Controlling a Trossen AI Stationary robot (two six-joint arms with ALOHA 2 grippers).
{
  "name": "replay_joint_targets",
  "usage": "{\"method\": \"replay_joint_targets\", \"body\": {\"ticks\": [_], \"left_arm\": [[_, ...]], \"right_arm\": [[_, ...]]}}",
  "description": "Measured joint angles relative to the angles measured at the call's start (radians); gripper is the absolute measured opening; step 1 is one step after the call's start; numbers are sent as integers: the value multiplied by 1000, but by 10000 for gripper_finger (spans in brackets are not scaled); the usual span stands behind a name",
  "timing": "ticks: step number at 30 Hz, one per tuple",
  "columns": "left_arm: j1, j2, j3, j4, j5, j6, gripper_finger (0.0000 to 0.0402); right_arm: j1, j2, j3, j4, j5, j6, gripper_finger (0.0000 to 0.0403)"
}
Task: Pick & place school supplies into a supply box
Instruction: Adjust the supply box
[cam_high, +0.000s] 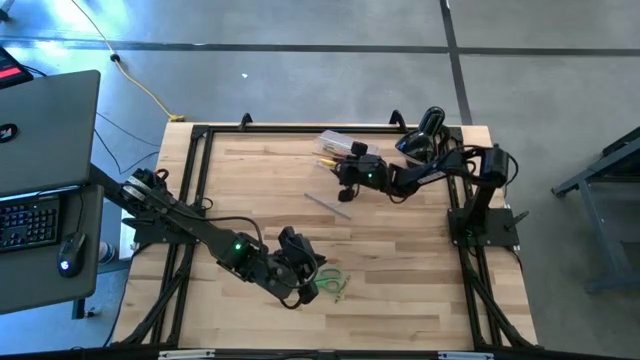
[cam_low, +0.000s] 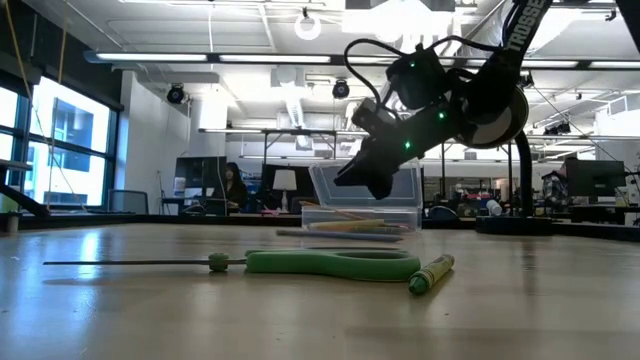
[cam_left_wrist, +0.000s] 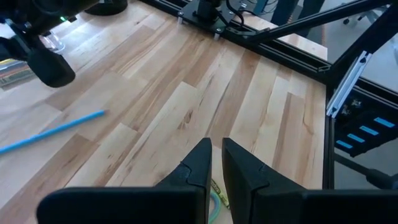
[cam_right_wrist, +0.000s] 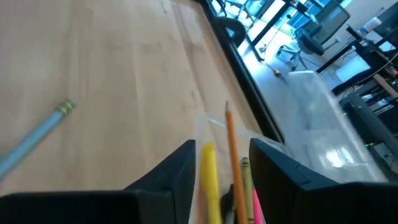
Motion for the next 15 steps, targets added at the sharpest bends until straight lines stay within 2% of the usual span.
{"method": "replay_joint_targets", "body": {"ticks": [4, 11, 13, 15], "left_arm": [[0, 0, 0, -1, 1, -3, 67], [0, 0, 0, -3, 1, -18, 67], [0, 0, 0, -3, 3, -24, 67], [0, 0, 0, -5, 12, -25, 67]], "right_arm": [[51, -2, 0, -22, 59, 7, 130], [185, -11, 0, -83, 373, 1, 120], [218, -34, 0, -171, 388, 42, 118], [244, -59, 0, -261, 360, 109, 117]]}}
